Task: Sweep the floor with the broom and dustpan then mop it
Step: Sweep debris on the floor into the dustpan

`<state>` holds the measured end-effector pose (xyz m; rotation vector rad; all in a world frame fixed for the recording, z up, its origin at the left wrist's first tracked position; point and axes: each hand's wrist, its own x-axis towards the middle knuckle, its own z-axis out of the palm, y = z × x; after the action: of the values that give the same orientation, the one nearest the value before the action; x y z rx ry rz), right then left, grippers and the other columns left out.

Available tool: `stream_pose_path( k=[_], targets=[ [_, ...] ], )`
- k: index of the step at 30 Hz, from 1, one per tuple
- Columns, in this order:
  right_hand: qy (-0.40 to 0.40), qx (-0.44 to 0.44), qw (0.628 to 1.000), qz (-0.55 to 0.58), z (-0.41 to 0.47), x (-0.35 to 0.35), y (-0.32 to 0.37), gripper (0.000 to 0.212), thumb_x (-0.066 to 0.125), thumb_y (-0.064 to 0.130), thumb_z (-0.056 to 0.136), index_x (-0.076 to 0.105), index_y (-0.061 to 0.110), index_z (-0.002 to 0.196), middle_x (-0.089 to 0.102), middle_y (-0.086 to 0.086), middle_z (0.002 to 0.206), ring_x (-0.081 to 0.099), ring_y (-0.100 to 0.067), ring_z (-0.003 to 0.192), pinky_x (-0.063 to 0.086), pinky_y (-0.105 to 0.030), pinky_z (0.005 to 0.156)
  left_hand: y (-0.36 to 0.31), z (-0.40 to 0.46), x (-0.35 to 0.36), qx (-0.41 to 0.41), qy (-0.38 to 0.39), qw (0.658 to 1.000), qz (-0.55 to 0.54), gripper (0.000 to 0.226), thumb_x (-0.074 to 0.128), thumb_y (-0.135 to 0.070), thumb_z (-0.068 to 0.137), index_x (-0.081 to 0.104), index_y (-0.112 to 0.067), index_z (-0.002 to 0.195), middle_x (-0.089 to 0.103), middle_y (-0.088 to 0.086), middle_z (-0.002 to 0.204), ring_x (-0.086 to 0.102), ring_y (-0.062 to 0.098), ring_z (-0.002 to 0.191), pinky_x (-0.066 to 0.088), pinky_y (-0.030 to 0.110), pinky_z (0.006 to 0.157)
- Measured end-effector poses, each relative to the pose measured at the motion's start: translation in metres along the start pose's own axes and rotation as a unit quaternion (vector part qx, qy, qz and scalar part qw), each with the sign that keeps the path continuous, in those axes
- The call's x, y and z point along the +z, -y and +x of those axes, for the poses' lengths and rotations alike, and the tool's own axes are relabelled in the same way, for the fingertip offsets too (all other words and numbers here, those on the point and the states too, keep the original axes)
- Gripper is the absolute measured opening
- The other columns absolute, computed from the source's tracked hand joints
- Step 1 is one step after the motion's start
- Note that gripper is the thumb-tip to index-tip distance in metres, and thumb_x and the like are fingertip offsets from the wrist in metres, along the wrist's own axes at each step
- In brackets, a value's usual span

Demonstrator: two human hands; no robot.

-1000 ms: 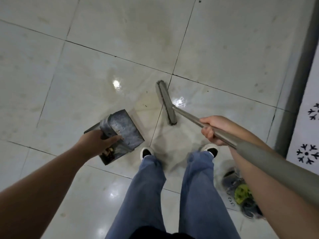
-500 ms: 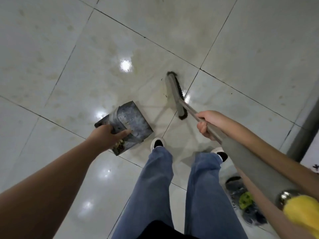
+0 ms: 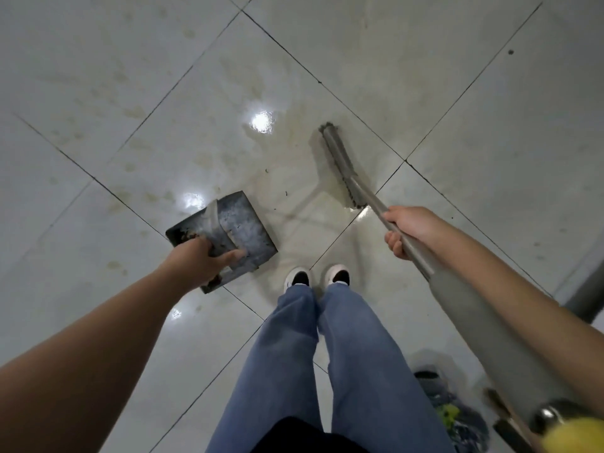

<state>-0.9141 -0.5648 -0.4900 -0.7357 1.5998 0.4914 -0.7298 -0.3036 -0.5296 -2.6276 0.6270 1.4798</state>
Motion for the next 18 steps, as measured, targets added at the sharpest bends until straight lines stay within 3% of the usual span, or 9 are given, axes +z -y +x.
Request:
stream_pose_path(
  k=[4, 7, 9, 11, 14, 18],
  targets=[
    [0.004, 0.012, 0.996, -0.085, 0.026, 0.024, 0.008, 0.019, 0.038, 0.016, 0.098, 0.039, 0.011, 0.079, 0.036, -0.005, 0.058, 0.03, -0.008, 0.016, 0.031, -0.008, 0.029, 0.02, -0.004, 0.011, -0.031, -0.001, 0.999, -0.007, 0.052, 0.055, -0.065, 0.076, 0.057, -0.013, 0.069, 0.06, 0.001, 0.063, 0.057, 0.012, 0.059, 0.039, 0.021, 0.048],
    [0.039, 0.04, 0.991, -0.122, 0.029, 0.042, -0.004, 0.02, 0.039, 0.017, 0.098, 0.039, 0.012, 0.079, 0.039, -0.005, 0.053, 0.032, -0.009, 0.016, 0.032, -0.009, 0.029, 0.028, -0.009, 0.018, -0.047, 0.009, 0.999, 0.005, 0.053, 0.055, -0.064, 0.077, 0.058, -0.011, 0.074, 0.062, 0.005, 0.07, 0.061, 0.02, 0.069, 0.047, 0.027, 0.059],
    [0.069, 0.054, 0.989, -0.118, 0.024, 0.043, -0.011, 0.018, 0.039, 0.019, 0.098, 0.039, 0.012, 0.082, 0.041, -0.004, 0.038, 0.032, -0.008, 0.017, 0.031, -0.008, 0.028, 0.029, -0.013, 0.021, -0.051, 0.016, 0.999, -0.002, 0.051, 0.056, -0.063, 0.077, 0.058, -0.012, 0.074, 0.061, 0.005, 0.072, 0.061, 0.023, 0.072, 0.049, 0.029, 0.066],
    [0.1, 0.085, 0.988, -0.082, 0.023, 0.034, -0.008, 0.028, 0.039, 0.024, 0.099, 0.039, 0.008, 0.075, 0.035, -0.001, 0.027, 0.03, -0.007, 0.016, 0.027, -0.006, 0.026, 0.027, -0.02, 0.022, -0.058, 0.011, 0.998, -0.018, 0.046, 0.057, -0.061, 0.078, 0.054, -0.016, 0.069, 0.059, 0.003, 0.07, 0.059, 0.021, 0.07, 0.046, 0.028, 0.062],
    [0.113, 0.137, 0.983, -0.042, 0.015, 0.02, 0.007, 0.043, 0.04, 0.031, 0.099, 0.034, 0.011, 0.061, 0.032, 0.0, 0.027, 0.028, -0.006, 0.015, 0.022, -0.008, 0.022, 0.024, -0.03, 0.021, -0.071, 0.0, 0.997, -0.028, 0.046, 0.058, -0.059, 0.079, 0.053, -0.015, 0.067, 0.059, 0.003, 0.066, 0.057, 0.017, 0.064, 0.043, 0.027, 0.057],
    [0.109, 0.127, 0.983, -0.08, 0.012, 0.015, 0.032, 0.04, 0.038, 0.031, 0.099, 0.033, 0.012, 0.064, 0.031, 0.001, 0.028, 0.028, -0.006, 0.015, 0.023, -0.009, 0.022, 0.017, -0.033, 0.017, -0.071, -0.02, 0.996, -0.047, 0.043, 0.058, -0.056, 0.08, 0.051, -0.016, 0.066, 0.058, 0.003, 0.065, 0.057, 0.02, 0.064, 0.045, 0.029, 0.06]
  ],
)
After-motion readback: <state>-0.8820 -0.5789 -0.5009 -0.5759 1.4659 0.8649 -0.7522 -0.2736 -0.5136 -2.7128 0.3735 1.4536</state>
